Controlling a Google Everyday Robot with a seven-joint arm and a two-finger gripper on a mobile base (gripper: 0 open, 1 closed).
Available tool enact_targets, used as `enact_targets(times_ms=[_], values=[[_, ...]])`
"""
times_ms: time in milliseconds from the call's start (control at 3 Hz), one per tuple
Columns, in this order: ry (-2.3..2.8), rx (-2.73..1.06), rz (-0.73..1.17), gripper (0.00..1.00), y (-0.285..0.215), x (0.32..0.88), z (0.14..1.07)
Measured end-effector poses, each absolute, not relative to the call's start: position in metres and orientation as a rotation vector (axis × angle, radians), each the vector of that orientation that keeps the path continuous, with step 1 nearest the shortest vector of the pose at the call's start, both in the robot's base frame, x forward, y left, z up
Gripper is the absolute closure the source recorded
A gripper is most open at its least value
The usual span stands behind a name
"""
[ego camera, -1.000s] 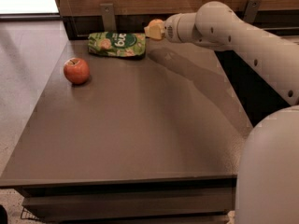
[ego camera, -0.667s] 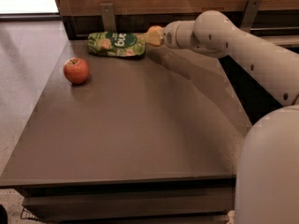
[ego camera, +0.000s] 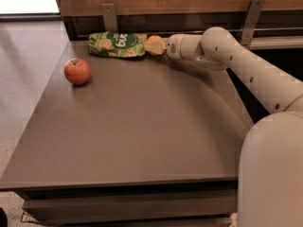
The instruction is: Move orange near green rice chip bag
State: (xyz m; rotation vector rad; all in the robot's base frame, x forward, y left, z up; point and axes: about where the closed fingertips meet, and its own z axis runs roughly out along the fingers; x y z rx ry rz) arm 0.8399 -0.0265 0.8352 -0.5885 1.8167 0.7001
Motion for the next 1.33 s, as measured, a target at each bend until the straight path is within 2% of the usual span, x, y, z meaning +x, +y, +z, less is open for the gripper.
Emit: enact_targets(times_ms=[1333], values=[[1.824,-0.598,0.698,0.05,-0.0156,0.8391,0.8335]])
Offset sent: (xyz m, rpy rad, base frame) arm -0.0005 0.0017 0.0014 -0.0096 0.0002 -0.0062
